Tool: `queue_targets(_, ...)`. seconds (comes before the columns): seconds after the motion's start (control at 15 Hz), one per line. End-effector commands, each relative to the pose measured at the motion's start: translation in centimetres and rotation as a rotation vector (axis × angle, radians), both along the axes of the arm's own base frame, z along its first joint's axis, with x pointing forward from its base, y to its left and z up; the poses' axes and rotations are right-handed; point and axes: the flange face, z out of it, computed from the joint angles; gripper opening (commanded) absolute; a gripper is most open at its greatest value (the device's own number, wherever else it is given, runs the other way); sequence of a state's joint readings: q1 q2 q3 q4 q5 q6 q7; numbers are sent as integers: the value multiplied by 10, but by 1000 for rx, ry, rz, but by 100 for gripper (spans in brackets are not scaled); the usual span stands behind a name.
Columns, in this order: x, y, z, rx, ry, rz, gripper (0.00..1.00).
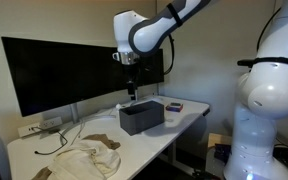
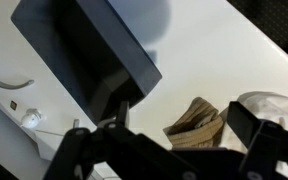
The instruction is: Put the clothing in the grey box.
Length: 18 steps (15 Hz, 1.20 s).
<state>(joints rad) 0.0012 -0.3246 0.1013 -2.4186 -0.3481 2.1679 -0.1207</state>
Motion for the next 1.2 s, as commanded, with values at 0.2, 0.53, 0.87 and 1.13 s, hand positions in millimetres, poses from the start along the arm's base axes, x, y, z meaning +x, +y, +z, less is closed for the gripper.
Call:
queue_targets(0.2, 74, 52, -29, 113, 13, 80, 100)
queue_targets(0.53, 106, 112, -83, 232, 77, 118, 100)
queue_targets(0.87, 131, 170, -125, 270, 104, 201, 100)
queue_targets(1.13, 144, 208, -156, 267, 114, 273, 100)
